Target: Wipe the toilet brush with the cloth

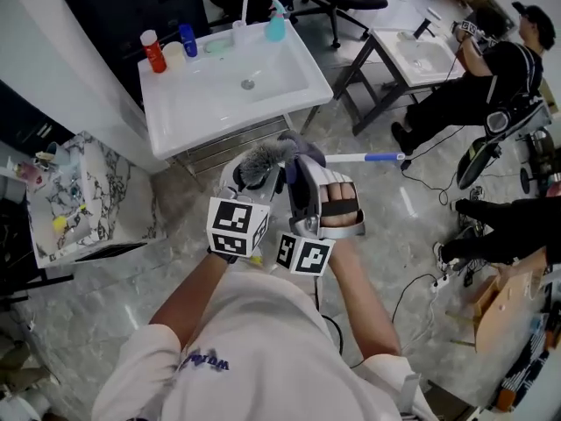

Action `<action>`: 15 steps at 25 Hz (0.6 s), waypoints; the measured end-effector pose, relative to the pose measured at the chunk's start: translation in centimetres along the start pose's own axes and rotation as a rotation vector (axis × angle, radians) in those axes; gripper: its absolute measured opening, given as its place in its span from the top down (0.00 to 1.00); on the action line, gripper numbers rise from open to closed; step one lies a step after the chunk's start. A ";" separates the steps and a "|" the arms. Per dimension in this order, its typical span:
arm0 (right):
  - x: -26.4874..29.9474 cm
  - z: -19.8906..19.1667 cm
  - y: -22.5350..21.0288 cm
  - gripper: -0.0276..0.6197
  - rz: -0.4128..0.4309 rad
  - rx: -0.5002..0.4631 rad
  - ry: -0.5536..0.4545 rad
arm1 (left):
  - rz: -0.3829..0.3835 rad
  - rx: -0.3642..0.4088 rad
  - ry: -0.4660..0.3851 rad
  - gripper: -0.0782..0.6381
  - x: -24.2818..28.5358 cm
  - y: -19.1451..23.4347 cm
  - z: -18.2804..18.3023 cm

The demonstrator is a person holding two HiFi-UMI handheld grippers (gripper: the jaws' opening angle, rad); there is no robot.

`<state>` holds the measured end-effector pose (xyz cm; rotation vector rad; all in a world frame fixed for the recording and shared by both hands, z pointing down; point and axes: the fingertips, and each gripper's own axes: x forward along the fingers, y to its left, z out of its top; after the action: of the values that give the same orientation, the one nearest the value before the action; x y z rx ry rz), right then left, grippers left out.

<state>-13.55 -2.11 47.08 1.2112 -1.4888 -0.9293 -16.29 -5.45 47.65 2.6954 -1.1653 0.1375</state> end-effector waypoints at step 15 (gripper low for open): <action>1.2 -6.2 -7.3 0.72 -0.079 0.144 0.053 | -0.052 0.049 0.028 0.70 6.1 -4.5 5.6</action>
<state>-5.78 -4.78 41.90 1.3973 -1.4951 -0.8476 -8.85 -8.00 42.49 2.7545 -1.0964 0.1983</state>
